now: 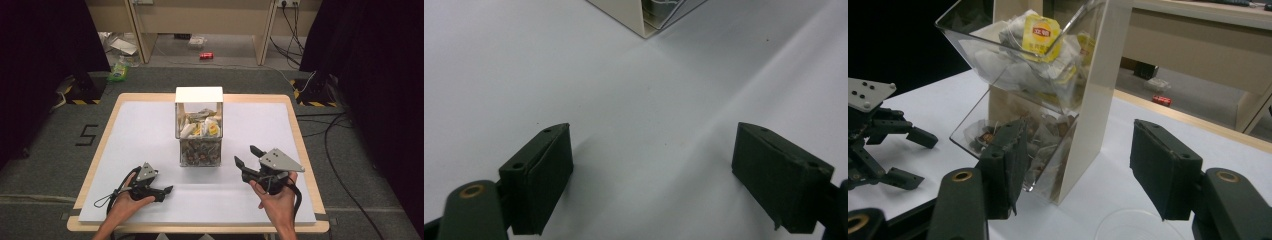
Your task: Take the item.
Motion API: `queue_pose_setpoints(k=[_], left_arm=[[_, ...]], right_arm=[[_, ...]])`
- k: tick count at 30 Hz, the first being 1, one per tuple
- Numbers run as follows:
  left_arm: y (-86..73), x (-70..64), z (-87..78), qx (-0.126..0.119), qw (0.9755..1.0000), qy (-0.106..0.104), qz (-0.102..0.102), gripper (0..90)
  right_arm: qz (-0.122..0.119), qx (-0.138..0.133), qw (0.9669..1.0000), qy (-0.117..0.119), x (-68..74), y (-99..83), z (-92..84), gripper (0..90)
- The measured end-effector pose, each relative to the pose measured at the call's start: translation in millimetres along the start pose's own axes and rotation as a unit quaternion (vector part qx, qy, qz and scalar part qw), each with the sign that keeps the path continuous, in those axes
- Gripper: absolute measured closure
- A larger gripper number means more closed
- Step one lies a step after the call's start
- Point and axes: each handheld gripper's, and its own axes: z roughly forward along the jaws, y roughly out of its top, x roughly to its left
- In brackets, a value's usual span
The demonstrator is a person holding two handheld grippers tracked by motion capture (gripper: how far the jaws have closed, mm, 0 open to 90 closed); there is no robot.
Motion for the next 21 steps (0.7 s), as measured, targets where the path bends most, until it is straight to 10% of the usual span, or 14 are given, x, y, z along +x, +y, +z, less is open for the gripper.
queue_pose_setpoints(k=[21], left_arm=[[0.0,0.0,-0.2,0.001,1.0,-0.001,-0.001,15.6]], right_arm=[[-0.021,-0.031,0.9986,0.037,23.4,40.0,27.2,45.0]])
